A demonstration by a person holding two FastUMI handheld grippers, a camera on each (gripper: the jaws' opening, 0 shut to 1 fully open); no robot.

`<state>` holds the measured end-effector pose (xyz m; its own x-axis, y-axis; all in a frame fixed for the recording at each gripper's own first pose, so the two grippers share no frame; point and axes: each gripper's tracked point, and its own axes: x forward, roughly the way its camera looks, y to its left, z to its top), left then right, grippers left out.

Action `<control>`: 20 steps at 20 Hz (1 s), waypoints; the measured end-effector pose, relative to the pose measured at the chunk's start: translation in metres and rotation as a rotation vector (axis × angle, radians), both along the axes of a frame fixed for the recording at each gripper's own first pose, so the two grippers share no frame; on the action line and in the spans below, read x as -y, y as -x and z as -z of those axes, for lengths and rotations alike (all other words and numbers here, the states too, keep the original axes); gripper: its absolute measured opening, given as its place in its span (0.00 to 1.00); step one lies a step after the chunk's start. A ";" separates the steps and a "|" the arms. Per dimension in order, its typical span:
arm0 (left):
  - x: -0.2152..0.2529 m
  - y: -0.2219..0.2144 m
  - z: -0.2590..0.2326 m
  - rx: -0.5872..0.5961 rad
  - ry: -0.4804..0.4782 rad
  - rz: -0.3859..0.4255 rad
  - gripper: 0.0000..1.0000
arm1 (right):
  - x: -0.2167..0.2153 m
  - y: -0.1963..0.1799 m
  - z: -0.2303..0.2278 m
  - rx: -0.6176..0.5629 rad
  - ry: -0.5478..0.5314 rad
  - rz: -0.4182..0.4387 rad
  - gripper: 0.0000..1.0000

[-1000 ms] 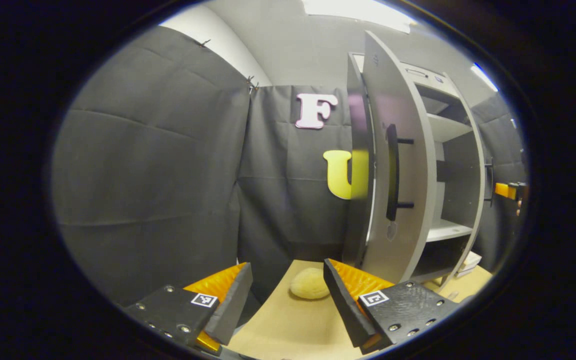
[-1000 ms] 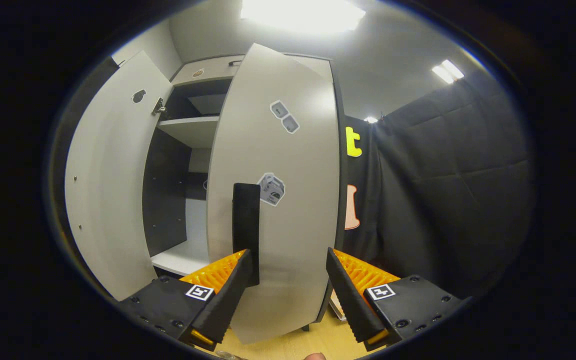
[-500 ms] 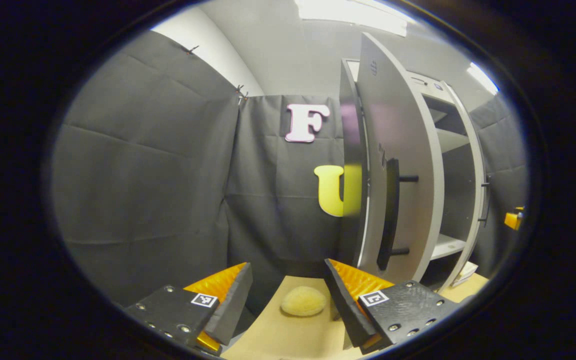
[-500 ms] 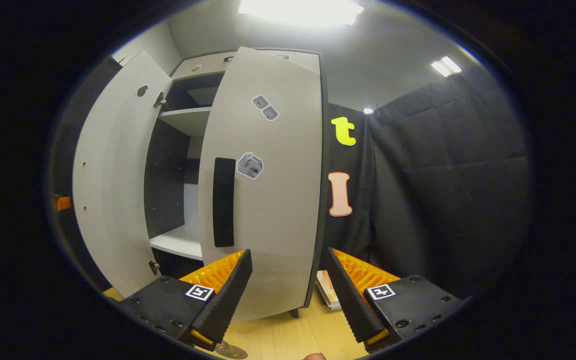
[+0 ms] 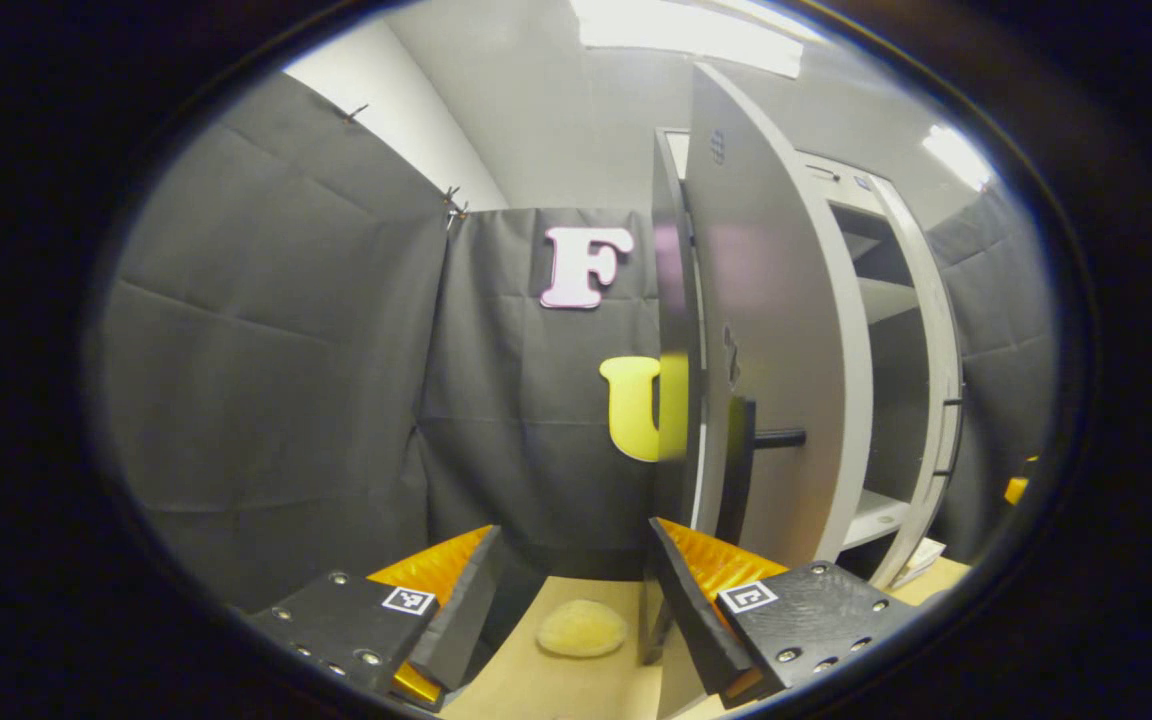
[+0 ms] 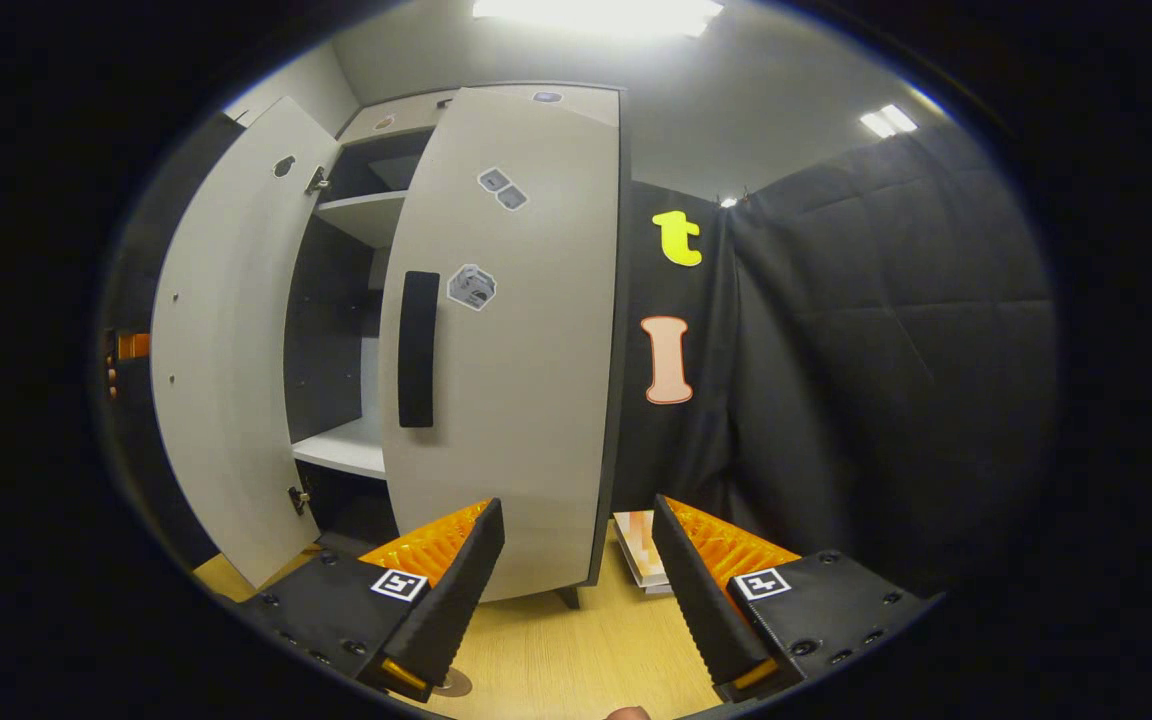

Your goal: Grasp the bottle in the cabinet with the left hand and place it on the coaster, then close the right door with the right hand and the left door with the left hand.

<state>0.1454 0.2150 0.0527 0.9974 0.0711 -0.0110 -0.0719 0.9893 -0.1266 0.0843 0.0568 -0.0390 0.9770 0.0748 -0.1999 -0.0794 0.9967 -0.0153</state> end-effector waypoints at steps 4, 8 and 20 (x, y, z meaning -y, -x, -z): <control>0.004 -0.001 -0.003 0.012 -0.023 -0.009 0.87 | 0.016 0.006 0.006 -0.015 -0.011 0.005 0.95; 0.021 0.003 -0.009 0.020 -0.074 0.002 0.87 | 0.031 0.006 0.006 -0.003 -0.023 0.017 0.95; 0.098 0.006 -0.019 0.049 -0.073 0.040 0.87 | 0.061 0.011 0.014 -0.015 -0.032 0.026 0.95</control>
